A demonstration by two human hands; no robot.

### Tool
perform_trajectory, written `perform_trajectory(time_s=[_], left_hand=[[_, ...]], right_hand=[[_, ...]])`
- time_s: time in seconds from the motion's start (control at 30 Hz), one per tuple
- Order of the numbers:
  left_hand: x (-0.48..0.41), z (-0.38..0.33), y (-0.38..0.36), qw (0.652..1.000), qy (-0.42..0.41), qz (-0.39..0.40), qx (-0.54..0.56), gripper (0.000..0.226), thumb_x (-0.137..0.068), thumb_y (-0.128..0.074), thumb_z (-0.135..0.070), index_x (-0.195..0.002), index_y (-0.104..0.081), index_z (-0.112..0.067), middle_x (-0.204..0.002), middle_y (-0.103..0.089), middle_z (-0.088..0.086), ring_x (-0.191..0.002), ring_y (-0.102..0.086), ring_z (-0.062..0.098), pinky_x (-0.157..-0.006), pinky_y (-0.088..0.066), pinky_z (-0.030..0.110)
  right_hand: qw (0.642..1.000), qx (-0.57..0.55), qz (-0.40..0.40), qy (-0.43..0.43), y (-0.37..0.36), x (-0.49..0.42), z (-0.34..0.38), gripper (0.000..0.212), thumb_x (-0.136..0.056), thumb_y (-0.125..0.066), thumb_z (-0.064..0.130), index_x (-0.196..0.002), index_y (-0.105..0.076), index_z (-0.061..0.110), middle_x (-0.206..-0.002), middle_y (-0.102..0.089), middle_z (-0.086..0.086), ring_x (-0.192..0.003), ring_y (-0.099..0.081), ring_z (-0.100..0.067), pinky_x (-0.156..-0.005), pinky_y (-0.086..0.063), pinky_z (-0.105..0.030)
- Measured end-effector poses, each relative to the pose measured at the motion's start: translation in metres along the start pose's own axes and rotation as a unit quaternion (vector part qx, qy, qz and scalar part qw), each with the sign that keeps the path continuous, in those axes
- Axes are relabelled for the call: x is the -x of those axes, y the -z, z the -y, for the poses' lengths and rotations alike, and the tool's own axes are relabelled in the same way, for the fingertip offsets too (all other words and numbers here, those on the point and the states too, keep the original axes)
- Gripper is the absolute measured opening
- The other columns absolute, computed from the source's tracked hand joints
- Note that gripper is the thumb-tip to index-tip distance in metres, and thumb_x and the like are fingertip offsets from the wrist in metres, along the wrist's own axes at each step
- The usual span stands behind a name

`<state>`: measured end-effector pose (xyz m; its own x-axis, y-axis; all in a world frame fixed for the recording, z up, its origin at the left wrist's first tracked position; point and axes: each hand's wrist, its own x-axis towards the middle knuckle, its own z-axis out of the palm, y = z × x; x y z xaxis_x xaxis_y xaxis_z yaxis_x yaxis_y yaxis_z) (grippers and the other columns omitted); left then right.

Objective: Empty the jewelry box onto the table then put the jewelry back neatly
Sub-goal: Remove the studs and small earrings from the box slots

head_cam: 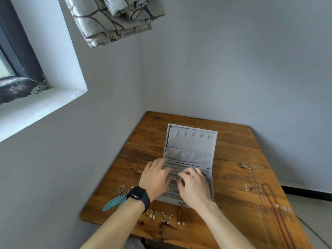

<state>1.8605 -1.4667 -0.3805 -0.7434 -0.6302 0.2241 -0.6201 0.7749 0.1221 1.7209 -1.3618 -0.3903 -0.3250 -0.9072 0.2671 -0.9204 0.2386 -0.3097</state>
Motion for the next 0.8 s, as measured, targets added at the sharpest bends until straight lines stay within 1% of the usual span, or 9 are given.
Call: perform_trajectory(time_s=[0.07,0.17,0.27,0.33,0.43,0.6,0.7,0.8], left_hand=[[-0.002,0.002,-0.002,1.0,0.0,0.001,0.004,0.034,-0.099,-0.05,-0.037,-0.129,-0.064,-0.034,-0.161,-0.029,-0.001,-0.149,-0.022,0.018,-0.12,-0.021,0.039],[-0.004,0.003,-0.004,1.0,0.003,0.008,0.01,0.031,-0.1,-0.048,-0.041,-0.125,-0.066,-0.038,-0.163,-0.024,-0.002,-0.15,-0.02,0.018,-0.121,-0.019,0.04],[-0.003,0.004,-0.006,1.0,0.009,0.006,0.01,0.031,-0.101,-0.046,-0.041,-0.124,-0.067,-0.04,-0.163,-0.025,-0.002,-0.149,-0.022,0.018,-0.12,-0.018,0.037],[-0.001,0.003,-0.009,1.0,0.012,0.003,0.014,0.031,-0.102,-0.045,-0.041,-0.125,-0.066,-0.04,-0.162,-0.027,-0.002,-0.148,-0.024,0.018,-0.119,-0.02,0.036],[0.001,0.001,-0.011,0.999,0.02,0.005,0.026,0.031,-0.101,-0.046,-0.042,-0.125,-0.066,-0.04,-0.16,-0.031,-0.003,-0.146,-0.026,0.018,-0.117,-0.022,0.035],[0.001,-0.001,-0.01,0.997,0.042,0.013,0.063,0.027,-0.099,-0.054,-0.039,-0.122,-0.067,-0.04,-0.154,-0.039,-0.006,-0.142,-0.031,0.017,-0.111,-0.03,0.036],[0.0,0.0,-0.009,0.994,0.058,0.024,0.09,0.026,-0.096,-0.058,-0.039,-0.121,-0.068,-0.04,-0.144,-0.049,-0.006,-0.137,-0.037,0.015,-0.108,-0.033,0.036],[0.0,0.001,-0.006,0.988,0.076,0.023,0.129,0.021,-0.093,-0.063,-0.039,-0.112,-0.071,-0.037,-0.129,-0.059,-0.009,-0.128,-0.043,0.013,-0.103,-0.037,0.034]], right_hand=[[1.0,0.018,0.009,0.004,-0.005,-0.005,0.001,0.031,-0.097,-0.055,0.04,-0.121,-0.07,0.027,-0.122,-0.06,0.007,-0.115,-0.047,-0.018,-0.095,-0.046,-0.035],[1.0,0.027,0.0,0.002,-0.009,-0.008,0.001,0.027,-0.096,-0.058,0.039,-0.115,-0.074,0.029,-0.122,-0.061,0.007,-0.117,-0.048,-0.02,-0.093,-0.047,-0.039],[0.999,0.031,-0.009,0.004,-0.013,-0.008,0.002,0.023,-0.096,-0.059,0.036,-0.111,-0.076,0.031,-0.12,-0.064,0.007,-0.117,-0.049,-0.021,-0.092,-0.046,-0.041],[1.0,0.028,-0.009,0.0,-0.015,-0.007,0.002,0.024,-0.097,-0.058,0.035,-0.112,-0.076,0.03,-0.119,-0.065,0.007,-0.117,-0.048,-0.02,-0.093,-0.045,-0.04],[1.0,0.015,-0.009,-0.007,-0.015,-0.007,0.003,0.025,-0.097,-0.059,0.035,-0.114,-0.075,0.029,-0.119,-0.065,0.008,-0.117,-0.048,-0.02,-0.092,-0.044,-0.041],[0.999,0.009,0.028,-0.019,-0.012,-0.015,0.005,0.027,-0.095,-0.06,0.036,-0.119,-0.071,0.03,-0.125,-0.061,0.012,-0.122,-0.041,-0.017,-0.096,-0.041,-0.037],[0.998,-0.002,0.055,-0.032,-0.008,-0.023,0.006,0.025,-0.093,-0.062,0.041,-0.114,-0.072,0.031,-0.124,-0.062,0.013,-0.121,-0.04,-0.017,-0.097,-0.042,-0.037],[0.995,-0.028,0.072,-0.061,-0.004,-0.026,0.003,0.024,-0.089,-0.065,0.049,-0.104,-0.075,0.033,-0.117,-0.065,0.013,-0.118,-0.043,-0.017,-0.095,-0.043,-0.037]])
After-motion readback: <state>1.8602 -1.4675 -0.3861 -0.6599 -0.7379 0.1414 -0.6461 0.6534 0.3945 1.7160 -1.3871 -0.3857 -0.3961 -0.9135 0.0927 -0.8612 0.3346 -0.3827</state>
